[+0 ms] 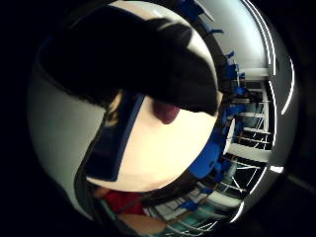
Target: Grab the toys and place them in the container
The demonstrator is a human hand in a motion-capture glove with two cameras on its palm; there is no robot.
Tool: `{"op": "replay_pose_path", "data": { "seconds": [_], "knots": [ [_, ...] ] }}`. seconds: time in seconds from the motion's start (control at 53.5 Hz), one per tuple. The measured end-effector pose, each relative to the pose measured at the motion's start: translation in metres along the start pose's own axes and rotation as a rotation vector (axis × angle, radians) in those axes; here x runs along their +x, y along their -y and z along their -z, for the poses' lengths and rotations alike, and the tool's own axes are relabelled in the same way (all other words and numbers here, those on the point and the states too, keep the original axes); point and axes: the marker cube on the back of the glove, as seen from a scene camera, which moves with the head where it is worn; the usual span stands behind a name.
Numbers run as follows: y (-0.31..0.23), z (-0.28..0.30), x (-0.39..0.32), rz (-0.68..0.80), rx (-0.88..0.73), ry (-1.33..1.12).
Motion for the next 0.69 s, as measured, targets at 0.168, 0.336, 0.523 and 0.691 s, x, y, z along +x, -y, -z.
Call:
{"op": "replay_pose_path", "data": {
  "seconds": [0.168,0.336,0.523,0.691],
  "knots": [
    [-0.009,0.009,0.035,-0.072,0.078,0.131],
    [-0.019,0.001,0.091,-0.161,0.109,0.078],
    [-0.024,-0.03,0.163,-0.299,0.06,0.049],
    [-0.021,-0.066,0.204,-0.372,-0.008,0.044]
  ]
}}
